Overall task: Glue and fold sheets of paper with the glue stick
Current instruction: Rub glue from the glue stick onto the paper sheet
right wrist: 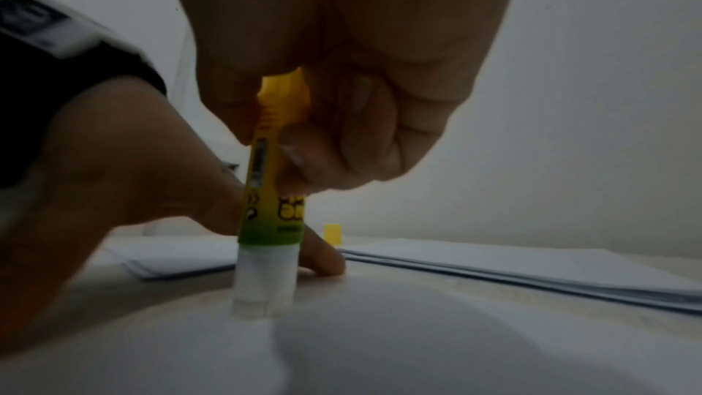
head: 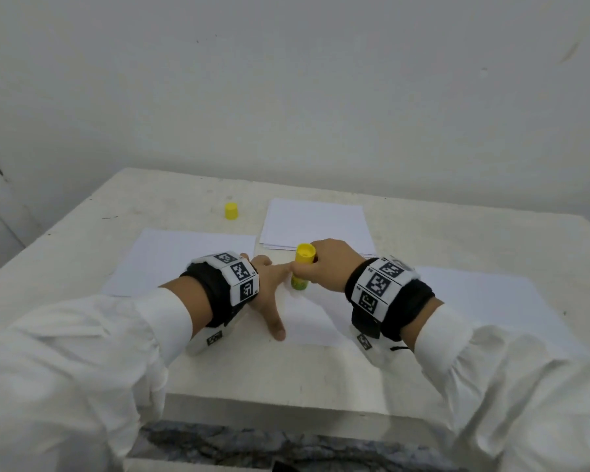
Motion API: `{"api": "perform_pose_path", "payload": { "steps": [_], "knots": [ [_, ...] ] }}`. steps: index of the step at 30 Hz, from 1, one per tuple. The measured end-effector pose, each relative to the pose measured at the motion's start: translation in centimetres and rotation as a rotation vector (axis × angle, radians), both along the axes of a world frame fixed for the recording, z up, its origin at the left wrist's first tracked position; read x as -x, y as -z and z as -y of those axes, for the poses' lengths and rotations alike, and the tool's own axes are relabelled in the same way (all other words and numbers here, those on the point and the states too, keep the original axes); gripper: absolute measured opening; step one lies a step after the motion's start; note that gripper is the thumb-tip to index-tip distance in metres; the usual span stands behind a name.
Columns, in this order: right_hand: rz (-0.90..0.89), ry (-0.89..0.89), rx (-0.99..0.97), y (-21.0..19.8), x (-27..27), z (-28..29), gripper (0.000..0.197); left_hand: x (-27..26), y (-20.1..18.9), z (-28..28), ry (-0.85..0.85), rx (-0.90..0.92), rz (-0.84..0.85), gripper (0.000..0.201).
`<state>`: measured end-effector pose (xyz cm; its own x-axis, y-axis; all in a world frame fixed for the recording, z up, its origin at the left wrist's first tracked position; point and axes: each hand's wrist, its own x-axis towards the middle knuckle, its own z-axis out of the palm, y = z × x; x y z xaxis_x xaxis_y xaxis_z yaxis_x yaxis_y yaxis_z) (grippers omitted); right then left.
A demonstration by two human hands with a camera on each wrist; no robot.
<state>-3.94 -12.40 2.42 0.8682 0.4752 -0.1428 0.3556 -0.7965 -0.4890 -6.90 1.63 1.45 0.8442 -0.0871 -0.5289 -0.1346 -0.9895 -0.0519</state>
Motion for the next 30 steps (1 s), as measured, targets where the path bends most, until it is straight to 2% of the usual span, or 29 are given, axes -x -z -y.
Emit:
{"api": "perform_pose_path", "payload": {
  "steps": [5,11,22,26,30],
  "knots": [
    [-0.037,-0.136,-0.02,-0.1,3.5,1.1,0.036,0.6,-0.7,0.9,0.122,-0.019,-0.022,0.101],
    [-0.033,-0.143,0.024,-0.2,4.8,3.4,0.032,0.2,-0.3,1.3,0.112,-0.116,-0.033,0.125],
    [-0.04,0.061,0.043,-0.2,4.2,14.2,0.033,0.0,-0.6,2.4,0.126,-0.186,-0.023,0.123],
    [-0.014,0.147,0.022,-1.0,1.9,14.6,0.033,0.1,-0.8,2.7,0.027,-0.099,-0.003,0.128],
    [0.061,0.3,-0.024,-1.2,-2.7,13.8,0.025,0.4,-1.3,3.5,0.046,-0.102,0.008,0.124]
  ]
}}
